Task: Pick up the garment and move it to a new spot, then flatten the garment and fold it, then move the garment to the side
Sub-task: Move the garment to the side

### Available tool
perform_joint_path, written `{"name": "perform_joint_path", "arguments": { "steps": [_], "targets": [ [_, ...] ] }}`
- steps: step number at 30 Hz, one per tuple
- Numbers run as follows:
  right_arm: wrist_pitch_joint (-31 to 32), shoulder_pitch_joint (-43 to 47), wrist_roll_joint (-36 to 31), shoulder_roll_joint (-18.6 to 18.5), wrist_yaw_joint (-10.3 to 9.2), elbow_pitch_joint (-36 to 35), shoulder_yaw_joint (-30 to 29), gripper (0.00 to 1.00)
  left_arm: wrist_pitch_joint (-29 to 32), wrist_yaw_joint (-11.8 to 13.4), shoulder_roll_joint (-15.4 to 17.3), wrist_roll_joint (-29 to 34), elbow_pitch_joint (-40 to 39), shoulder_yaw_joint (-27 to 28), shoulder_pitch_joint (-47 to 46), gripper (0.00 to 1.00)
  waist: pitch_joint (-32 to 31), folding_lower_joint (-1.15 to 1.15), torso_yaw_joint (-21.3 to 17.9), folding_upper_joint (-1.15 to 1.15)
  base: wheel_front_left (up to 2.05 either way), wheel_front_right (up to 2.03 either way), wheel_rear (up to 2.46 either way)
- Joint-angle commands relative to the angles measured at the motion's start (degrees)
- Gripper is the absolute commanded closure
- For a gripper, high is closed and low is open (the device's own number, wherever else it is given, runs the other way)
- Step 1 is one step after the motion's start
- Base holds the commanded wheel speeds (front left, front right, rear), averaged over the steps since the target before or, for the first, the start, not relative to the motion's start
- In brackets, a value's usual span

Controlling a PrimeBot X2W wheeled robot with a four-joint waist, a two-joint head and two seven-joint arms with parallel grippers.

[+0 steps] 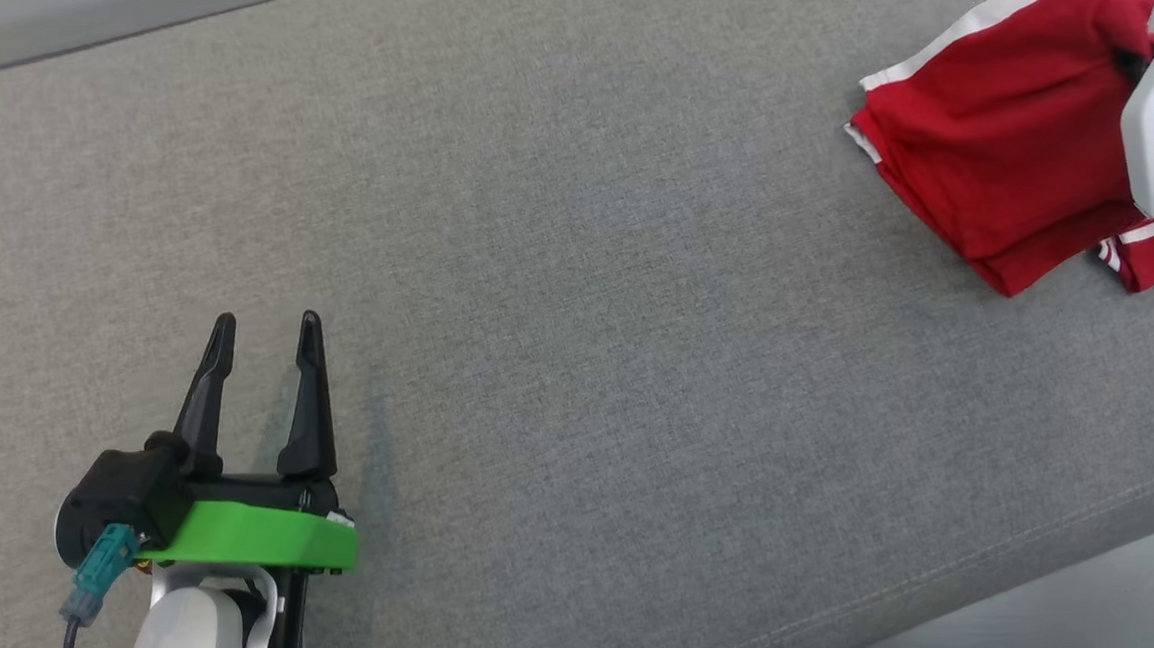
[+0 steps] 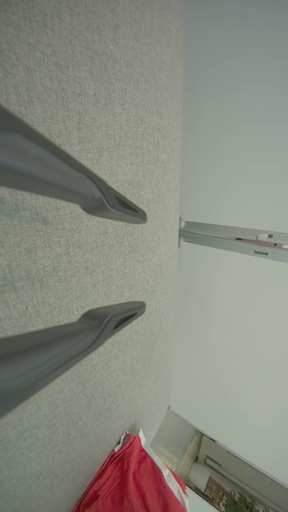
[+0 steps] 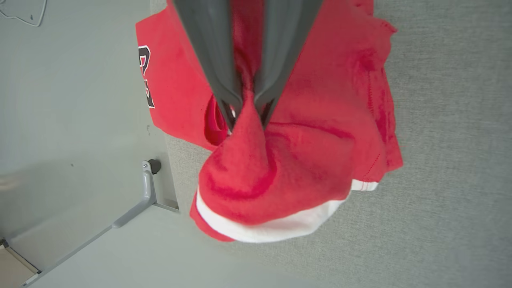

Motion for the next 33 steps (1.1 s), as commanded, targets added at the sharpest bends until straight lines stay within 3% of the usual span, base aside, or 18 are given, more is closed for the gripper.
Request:
{"name": "perform_joint_path", "arguments": {
  "steps": [1,9,13,24,25,26,33],
  "targets": [
    [-1.1,-1.2,-1.2,-0.6,-0.11,0.7,-0.1,1.00,0.0,-0.1,0.9,0.2,-0.3,-0.2,-1.2,0.00,3.3,0.00,-1.4,0.00,0.00,0.00,0.00],
    [-4.4,-3.9,-6.7,-7.5,-0.11,4.5,1.6,1.00,0.0,-0.1,3.3,0.2,-1.6,-1.0,-2.5,0.00,7.4,0.00,-0.5,0.00,0.00,0.00,0.00],
    [-6.7,-4.4,-8.4,-9.6,-0.12,6.6,-0.4,1.00,0.2,-0.1,4.2,0.3,-2.5,-1.0,-2.4,0.00,8.3,0.00,-0.5,0.00,0.00,0.00,0.00],
    [-14.0,-1.3,-14.3,-5.5,-0.12,19.6,-13.0,1.00,2.3,0.8,6.2,0.9,-5.0,-1.4,-1.0,0.00,9.3,0.00,-0.9,0.00,0.00,0.00,0.00],
    [-15.4,-1.1,-15.0,-5.0,-0.12,20.8,-14.6,0.69,2.5,0.7,6.2,0.9,-5.1,-1.6,-0.8,0.00,9.2,0.00,-0.9,0.00,0.00,0.00,0.00],
    [-16.5,-1.1,-15.8,-4.7,-0.12,21.7,-16.3,0.00,2.7,0.7,6.3,0.9,-5.2,-1.7,-0.7,0.00,9.1,0.00,-0.8,0.00,0.00,0.00,0.00],
    [-21.8,-0.3,-24.2,-0.5,-0.11,25.2,-24.3,0.00,2.8,1.2,6.1,0.2,-5.2,-1.8,0.0,0.00,6.3,0.00,-0.6,0.00,0.00,0.00,0.00]
  ]
}}
